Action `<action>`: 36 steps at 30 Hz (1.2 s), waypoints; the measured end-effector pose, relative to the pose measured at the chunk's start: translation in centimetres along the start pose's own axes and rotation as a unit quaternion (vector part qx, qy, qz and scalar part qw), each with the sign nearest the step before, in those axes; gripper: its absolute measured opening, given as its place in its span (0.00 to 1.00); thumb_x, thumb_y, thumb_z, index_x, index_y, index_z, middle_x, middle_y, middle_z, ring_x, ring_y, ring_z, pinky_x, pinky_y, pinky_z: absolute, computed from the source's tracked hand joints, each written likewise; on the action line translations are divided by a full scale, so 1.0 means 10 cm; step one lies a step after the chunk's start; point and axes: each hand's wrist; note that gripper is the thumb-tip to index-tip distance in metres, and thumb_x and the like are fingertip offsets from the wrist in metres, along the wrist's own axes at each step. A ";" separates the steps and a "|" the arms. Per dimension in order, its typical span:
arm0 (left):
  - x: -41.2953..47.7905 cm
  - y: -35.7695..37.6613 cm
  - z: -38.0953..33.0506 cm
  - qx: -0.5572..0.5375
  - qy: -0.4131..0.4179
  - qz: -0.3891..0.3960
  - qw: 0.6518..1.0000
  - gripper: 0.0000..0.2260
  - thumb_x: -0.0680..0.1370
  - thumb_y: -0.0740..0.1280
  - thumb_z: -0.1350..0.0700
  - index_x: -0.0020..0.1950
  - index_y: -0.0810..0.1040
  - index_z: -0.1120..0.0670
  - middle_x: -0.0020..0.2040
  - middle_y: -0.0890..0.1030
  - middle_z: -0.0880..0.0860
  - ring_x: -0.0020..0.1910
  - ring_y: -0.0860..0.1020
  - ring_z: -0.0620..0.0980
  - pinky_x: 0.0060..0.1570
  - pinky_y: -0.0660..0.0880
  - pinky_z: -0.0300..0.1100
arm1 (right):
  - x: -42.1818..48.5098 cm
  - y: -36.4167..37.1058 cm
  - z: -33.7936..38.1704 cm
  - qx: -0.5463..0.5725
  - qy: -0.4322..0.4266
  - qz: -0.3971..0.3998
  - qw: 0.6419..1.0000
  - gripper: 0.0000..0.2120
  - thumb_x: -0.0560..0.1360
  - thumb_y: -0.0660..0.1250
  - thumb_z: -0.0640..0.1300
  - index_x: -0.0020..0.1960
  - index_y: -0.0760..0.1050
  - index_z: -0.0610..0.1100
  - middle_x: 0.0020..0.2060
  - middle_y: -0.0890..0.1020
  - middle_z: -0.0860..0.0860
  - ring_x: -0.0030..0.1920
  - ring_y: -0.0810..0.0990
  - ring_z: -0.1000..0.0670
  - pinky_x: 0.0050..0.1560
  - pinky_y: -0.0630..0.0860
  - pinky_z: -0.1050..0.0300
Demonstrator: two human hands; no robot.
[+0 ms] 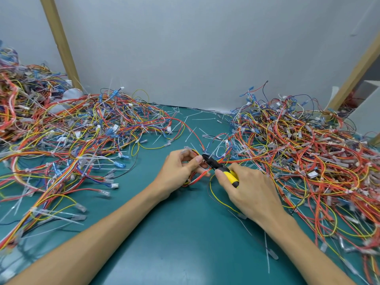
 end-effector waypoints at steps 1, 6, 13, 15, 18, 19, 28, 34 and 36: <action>0.00 0.00 0.00 0.002 -0.001 0.001 1.000 0.07 0.81 0.63 0.60 0.44 0.75 0.60 0.40 0.84 0.52 0.37 0.85 0.49 0.36 0.72 0.42 | 0.01 0.01 -0.01 0.000 0.002 0.000 1.000 0.27 0.75 0.46 0.71 0.39 0.68 0.50 0.29 0.72 0.54 0.34 0.71 0.46 0.33 0.63 0.52; -0.01 0.00 -0.01 0.009 -0.003 0.004 1.000 0.07 0.81 0.63 0.60 0.44 0.75 0.59 0.40 0.84 0.51 0.38 0.85 0.50 0.35 0.71 0.43 | 0.04 0.03 -0.03 -0.007 -0.008 0.019 1.000 0.28 0.74 0.46 0.71 0.36 0.67 0.48 0.26 0.69 0.53 0.35 0.75 0.42 0.33 0.64 0.51; 0.00 0.00 -0.01 0.013 0.002 0.004 1.000 0.07 0.81 0.63 0.60 0.45 0.75 0.61 0.40 0.84 0.52 0.38 0.85 0.50 0.37 0.74 0.39 | 0.01 0.05 -0.05 0.021 0.001 -0.005 1.000 0.28 0.74 0.44 0.73 0.38 0.67 0.51 0.27 0.71 0.55 0.33 0.73 0.48 0.33 0.66 0.53; 0.00 -0.01 -0.01 0.007 -0.002 0.005 1.000 0.07 0.81 0.62 0.60 0.46 0.75 0.62 0.39 0.84 0.52 0.38 0.85 0.50 0.38 0.74 0.40 | 0.01 0.05 -0.06 0.022 -0.007 -0.007 1.000 0.24 0.74 0.45 0.73 0.42 0.67 0.54 0.33 0.73 0.57 0.37 0.73 0.50 0.34 0.64 0.54; 0.01 -0.01 -0.01 0.003 -0.004 0.001 1.000 0.07 0.82 0.62 0.60 0.46 0.75 0.62 0.39 0.84 0.51 0.37 0.85 0.48 0.33 0.71 0.35 | 0.02 0.05 -0.11 0.019 -0.012 0.002 1.000 0.22 0.75 0.48 0.72 0.48 0.70 0.57 0.38 0.72 0.58 0.42 0.75 0.51 0.37 0.62 0.55; 0.01 -0.01 -0.01 0.001 -0.005 0.000 1.000 0.07 0.81 0.62 0.60 0.45 0.75 0.62 0.39 0.84 0.50 0.37 0.85 0.48 0.32 0.71 0.33 | 0.02 0.05 -0.12 0.018 -0.013 0.005 1.000 0.22 0.75 0.48 0.71 0.49 0.70 0.57 0.38 0.72 0.59 0.43 0.75 0.51 0.38 0.62 0.56; 0.02 -0.02 0.01 -0.002 -0.009 -0.001 1.000 0.09 0.81 0.62 0.60 0.49 0.75 0.67 0.41 0.84 0.53 0.37 0.85 0.49 0.33 0.72 0.34 | 0.03 -0.01 -0.11 0.008 -0.027 -0.015 0.999 0.24 0.75 0.54 0.70 0.53 0.77 0.54 0.40 0.76 0.58 0.45 0.79 0.49 0.39 0.68 0.57; 0.03 -0.03 0.01 -0.007 -0.011 0.002 1.000 0.07 0.81 0.63 0.60 0.46 0.75 0.62 0.38 0.85 0.50 0.38 0.85 0.50 0.35 0.72 0.36 | 0.04 -0.05 -0.09 0.015 -0.030 -0.009 0.999 0.22 0.75 0.55 0.69 0.49 0.75 0.53 0.36 0.76 0.55 0.41 0.77 0.49 0.36 0.69 0.54; 0.03 -0.03 0.00 -0.012 -0.012 0.003 1.000 0.07 0.81 0.63 0.60 0.46 0.75 0.62 0.37 0.85 0.50 0.38 0.85 0.49 0.35 0.73 0.36 | 0.04 -0.05 -0.09 0.015 -0.033 -0.003 0.999 0.20 0.75 0.55 0.69 0.47 0.72 0.53 0.34 0.73 0.54 0.39 0.75 0.49 0.35 0.69 0.53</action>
Point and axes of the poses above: each hand's wrist, its own x-axis towards the middle knuckle, its own y-axis out of the palm, z = x × y
